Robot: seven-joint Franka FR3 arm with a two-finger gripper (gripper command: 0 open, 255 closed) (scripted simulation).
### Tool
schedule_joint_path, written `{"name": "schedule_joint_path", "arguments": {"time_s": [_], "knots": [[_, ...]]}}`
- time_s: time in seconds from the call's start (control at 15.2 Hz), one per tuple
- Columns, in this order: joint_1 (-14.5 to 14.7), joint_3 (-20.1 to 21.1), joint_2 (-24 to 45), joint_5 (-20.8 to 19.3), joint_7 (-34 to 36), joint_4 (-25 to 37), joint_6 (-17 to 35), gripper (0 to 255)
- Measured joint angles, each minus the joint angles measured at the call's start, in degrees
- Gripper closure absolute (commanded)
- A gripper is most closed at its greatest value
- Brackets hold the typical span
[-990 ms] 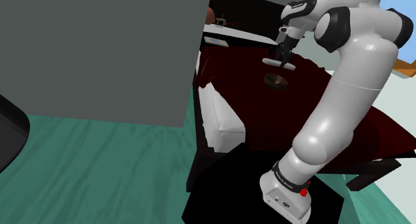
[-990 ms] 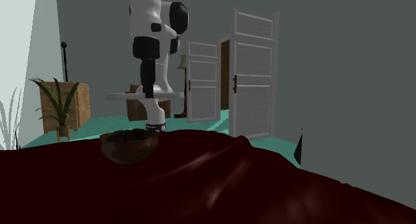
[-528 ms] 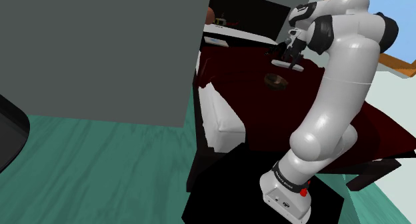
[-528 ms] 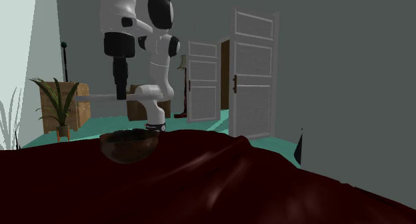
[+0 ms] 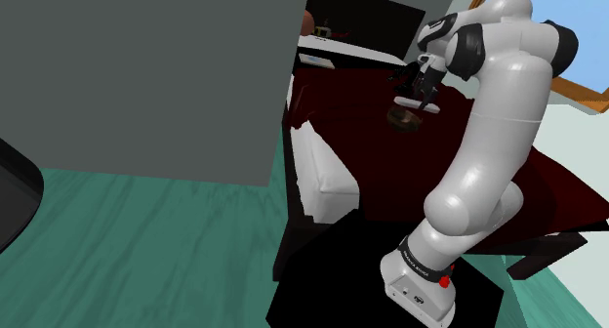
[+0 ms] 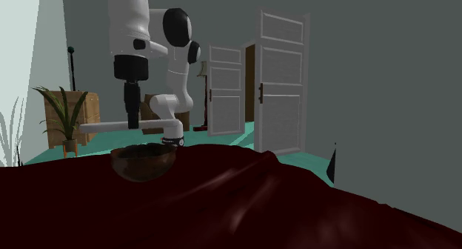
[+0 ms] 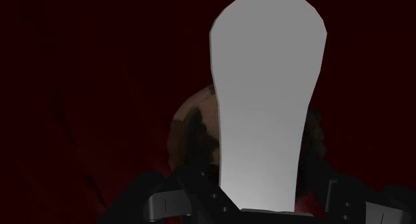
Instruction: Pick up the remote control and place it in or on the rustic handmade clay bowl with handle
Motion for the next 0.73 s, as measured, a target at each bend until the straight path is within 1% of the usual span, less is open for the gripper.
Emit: {"name": "schedule_joint_path", "arguments": {"time_s": [0.33,0.66,0.73], "knots": [[0.2,0.4,0.8,0.7,-0.4,-2.7,3.3,255],[0.0,0.5,1.1,0.9,-0.6,-2.8,3.5,255],[0.0,0.5,1.1,1.0,-0.6,-2.8,3.5,0]]}}
